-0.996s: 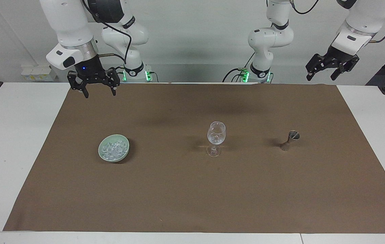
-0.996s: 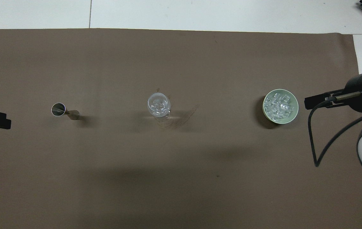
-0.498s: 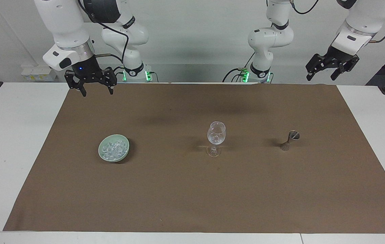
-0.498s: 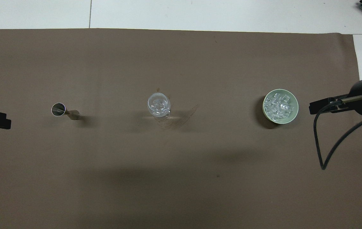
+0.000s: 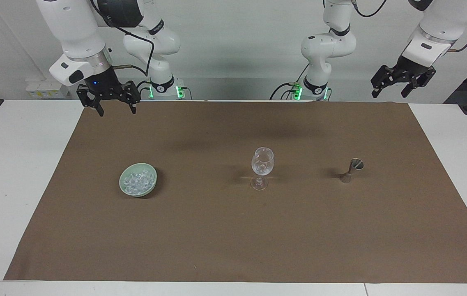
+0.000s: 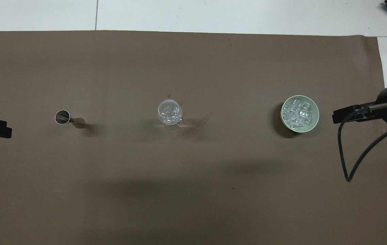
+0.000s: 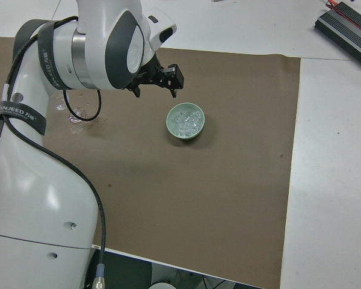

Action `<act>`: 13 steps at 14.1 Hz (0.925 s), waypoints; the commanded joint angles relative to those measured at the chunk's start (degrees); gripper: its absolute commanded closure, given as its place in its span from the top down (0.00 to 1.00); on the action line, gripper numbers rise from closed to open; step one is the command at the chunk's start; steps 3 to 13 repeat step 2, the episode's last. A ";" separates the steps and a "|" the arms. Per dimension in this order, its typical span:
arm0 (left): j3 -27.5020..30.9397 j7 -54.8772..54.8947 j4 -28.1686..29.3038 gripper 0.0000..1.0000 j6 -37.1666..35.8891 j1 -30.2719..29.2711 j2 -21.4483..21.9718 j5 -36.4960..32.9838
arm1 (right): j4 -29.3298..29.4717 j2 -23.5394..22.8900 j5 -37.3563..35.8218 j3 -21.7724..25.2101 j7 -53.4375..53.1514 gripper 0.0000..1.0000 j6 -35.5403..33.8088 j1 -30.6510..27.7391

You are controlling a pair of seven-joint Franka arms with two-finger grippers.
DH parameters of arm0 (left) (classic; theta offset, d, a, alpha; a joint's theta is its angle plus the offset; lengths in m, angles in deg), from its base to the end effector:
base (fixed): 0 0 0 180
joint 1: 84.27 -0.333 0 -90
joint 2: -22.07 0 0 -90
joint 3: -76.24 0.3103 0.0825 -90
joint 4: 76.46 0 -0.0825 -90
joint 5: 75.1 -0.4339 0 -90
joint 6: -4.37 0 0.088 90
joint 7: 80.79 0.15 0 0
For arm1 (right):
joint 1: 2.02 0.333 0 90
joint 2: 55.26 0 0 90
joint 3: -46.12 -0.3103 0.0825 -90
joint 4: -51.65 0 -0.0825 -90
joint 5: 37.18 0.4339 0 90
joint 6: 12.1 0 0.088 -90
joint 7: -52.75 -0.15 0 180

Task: Pour wine and add ice with both arms

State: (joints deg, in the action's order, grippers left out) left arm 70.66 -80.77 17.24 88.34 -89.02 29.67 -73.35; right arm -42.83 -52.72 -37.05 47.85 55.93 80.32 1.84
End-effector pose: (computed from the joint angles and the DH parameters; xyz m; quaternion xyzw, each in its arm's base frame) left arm 0.5504 -0.0159 0.6098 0.9997 -0.0082 -0.0190 0.0087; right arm 0.5940 0.0221 0.5651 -0.9989 -0.0463 -0.0042 0.0018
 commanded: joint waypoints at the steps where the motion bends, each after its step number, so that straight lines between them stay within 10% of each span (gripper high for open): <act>1: 0.22 0.25 0.34 1.00 -0.56 0.10 0.93 -0.87 | 0.36 0.18 1.71 0.12 1.04 1.00 -0.22 -0.78; 13: 0.22 0.25 0.34 1.00 -0.56 0.10 0.93 -0.87 | 0.36 0.18 1.62 0.12 1.12 1.00 -0.22 -0.78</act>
